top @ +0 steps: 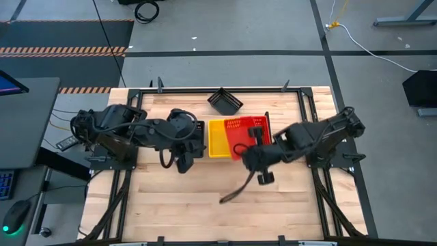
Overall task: Stack baskets on shelf by color
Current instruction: Stack the red basket on the stacked red baskets on the shelf
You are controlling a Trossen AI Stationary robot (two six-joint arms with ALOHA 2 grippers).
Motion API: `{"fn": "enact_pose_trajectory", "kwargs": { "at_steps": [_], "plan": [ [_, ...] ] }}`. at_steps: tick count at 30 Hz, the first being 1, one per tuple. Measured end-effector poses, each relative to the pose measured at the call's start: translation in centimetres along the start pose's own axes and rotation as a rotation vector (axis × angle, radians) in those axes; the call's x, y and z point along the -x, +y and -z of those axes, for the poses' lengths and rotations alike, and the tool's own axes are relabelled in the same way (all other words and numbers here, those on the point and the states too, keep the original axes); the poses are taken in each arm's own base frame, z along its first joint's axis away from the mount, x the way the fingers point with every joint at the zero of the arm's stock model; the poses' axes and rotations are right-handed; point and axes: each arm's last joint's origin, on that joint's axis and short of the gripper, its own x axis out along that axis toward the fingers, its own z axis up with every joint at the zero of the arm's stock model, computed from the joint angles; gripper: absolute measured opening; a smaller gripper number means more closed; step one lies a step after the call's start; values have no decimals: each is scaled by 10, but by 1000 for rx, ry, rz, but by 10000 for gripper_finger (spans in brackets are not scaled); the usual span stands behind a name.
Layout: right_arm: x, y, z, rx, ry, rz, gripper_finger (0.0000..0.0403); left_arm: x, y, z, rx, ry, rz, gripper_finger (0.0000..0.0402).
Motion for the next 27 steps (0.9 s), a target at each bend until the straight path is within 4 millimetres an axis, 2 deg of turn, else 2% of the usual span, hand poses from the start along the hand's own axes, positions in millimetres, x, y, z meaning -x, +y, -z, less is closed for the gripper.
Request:
{"fn": "enact_pose_trajectory", "kwargs": {
  "at_steps": [6,9,17,27],
  "plan": [
    [2,-29,15,-11,137,43,5,3,-6,2,-10,-10,12,172],
    [2,-35,24,-7,230,19,5,3,-7,4,-25,-18,-3,172],
    [1,-32,29,9,244,-21,5,4,-8,4,-34,-26,-13,172],
    [-6,-30,30,-104,261,-21,5,4,-8,4,-53,-26,-13,172]
  ]
}}
